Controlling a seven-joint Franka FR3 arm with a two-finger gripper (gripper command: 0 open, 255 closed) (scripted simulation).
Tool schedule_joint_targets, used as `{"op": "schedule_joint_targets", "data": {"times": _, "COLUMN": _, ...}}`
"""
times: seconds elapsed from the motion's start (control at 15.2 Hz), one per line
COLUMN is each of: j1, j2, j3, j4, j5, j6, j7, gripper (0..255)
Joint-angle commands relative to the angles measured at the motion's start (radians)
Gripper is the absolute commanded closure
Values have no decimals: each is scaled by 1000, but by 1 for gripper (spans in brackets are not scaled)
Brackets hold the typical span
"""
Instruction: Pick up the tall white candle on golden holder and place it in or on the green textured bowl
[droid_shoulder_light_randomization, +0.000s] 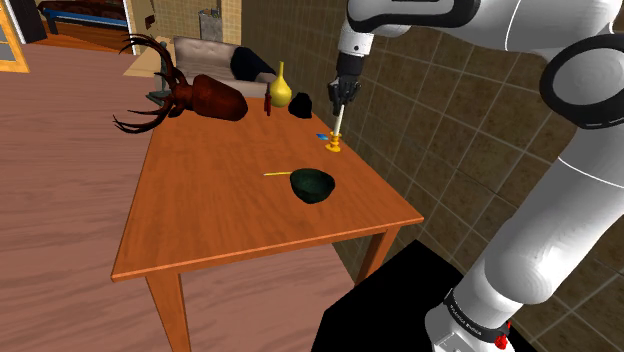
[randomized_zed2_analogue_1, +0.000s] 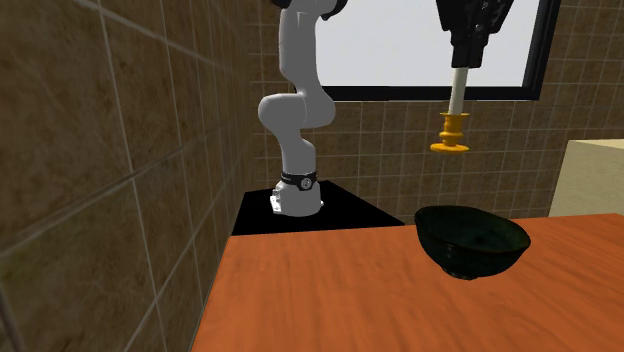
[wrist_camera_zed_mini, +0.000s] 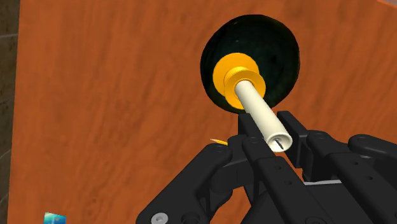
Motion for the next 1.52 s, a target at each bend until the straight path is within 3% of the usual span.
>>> {"op": "schedule_joint_targets", "data": {"times": 0.0, "j1": 22, "j2": 19, "j3": 22, "j4": 45, "j5": 0, "j6": -26, "j7": 46, "gripper": 255}}
{"op": "schedule_joint_targets", "data": {"times": 0.07, "j1": 35, "j2": 40, "j3": 35, "j4": 83, "j5": -1, "j6": -44, "j7": 72, "gripper": 255}}
{"op": "schedule_joint_targets", "data": {"times": 1.45, "j1": 35, "j2": 29, "j3": 35, "j4": -214, "j5": 0, "j6": 242, "j7": 70, "gripper": 255}}
